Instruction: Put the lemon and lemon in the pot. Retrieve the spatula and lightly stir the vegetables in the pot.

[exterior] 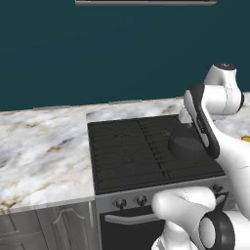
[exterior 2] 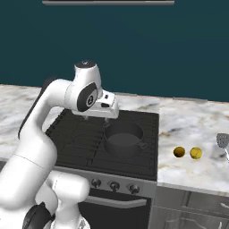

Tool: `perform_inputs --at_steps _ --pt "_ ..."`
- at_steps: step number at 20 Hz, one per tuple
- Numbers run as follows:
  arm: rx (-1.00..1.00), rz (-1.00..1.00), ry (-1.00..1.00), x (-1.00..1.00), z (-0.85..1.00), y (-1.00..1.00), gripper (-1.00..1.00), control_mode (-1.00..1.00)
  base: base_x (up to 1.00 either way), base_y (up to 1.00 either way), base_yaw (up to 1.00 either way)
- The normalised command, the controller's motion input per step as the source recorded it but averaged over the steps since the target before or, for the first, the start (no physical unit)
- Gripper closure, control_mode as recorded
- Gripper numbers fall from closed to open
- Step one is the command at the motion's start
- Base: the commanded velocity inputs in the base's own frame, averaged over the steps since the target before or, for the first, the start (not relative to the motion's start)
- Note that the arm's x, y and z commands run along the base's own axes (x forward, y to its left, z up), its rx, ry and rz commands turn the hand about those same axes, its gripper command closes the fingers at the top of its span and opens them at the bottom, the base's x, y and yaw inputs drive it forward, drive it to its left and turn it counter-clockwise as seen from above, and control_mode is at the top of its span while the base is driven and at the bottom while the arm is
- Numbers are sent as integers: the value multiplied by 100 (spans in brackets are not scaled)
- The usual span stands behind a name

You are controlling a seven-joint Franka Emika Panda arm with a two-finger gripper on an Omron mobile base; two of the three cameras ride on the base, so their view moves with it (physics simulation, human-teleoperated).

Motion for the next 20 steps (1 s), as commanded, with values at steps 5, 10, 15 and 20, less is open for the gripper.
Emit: perform_inputs --at_steps 5,10,15,20 --pt "0 -7 18 39 -38 -100 -100 -100 0 0 0" --pt "0 -26 16 13 -32 -59 -100 -100 0 0 0" --pt "0 -41 7 32 -25 -6 -100 -100 0 0 0" --pt "0 -13 0 76 -1 -12 -100 -100 0 0 0"
